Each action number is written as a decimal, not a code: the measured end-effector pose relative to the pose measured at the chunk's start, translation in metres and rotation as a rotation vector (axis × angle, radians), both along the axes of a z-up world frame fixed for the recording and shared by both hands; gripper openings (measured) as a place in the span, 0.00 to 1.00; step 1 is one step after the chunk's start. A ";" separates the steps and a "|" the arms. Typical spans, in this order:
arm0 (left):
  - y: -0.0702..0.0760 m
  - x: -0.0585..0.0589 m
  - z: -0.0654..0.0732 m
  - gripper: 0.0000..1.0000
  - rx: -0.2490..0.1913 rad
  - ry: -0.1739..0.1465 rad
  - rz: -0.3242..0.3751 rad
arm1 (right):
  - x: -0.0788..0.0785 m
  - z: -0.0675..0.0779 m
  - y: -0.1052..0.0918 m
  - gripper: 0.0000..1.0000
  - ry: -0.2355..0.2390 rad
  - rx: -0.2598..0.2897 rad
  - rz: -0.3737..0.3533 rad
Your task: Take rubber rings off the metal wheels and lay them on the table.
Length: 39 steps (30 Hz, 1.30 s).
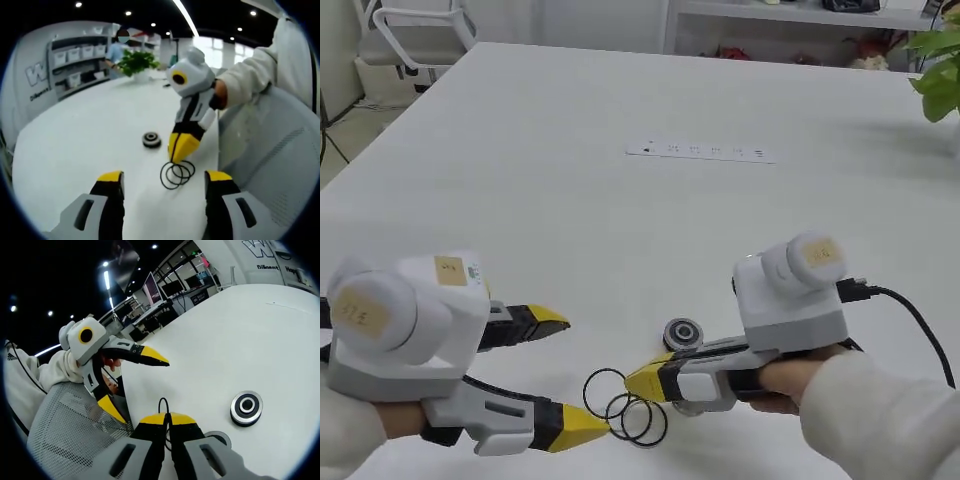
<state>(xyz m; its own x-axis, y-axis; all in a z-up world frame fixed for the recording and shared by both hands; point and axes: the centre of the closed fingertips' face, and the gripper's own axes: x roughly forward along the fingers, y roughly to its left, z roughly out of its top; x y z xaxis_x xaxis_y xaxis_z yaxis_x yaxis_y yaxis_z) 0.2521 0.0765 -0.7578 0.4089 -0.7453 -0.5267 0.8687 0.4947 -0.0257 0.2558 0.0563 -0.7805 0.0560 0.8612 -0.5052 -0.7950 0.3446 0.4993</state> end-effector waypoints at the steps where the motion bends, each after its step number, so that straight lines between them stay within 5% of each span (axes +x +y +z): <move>1: 0.000 0.000 0.000 0.66 0.000 0.000 0.000 | -0.001 -0.002 0.000 0.00 0.003 -0.004 0.004; 6: 0.001 0.000 -0.001 0.66 0.003 0.004 0.000 | -0.010 -0.010 0.001 0.00 0.002 -0.036 0.038; 39: 0.002 -0.001 -0.001 0.64 -0.001 0.004 0.003 | 0.005 -0.018 -0.011 0.00 -0.033 -0.087 -0.020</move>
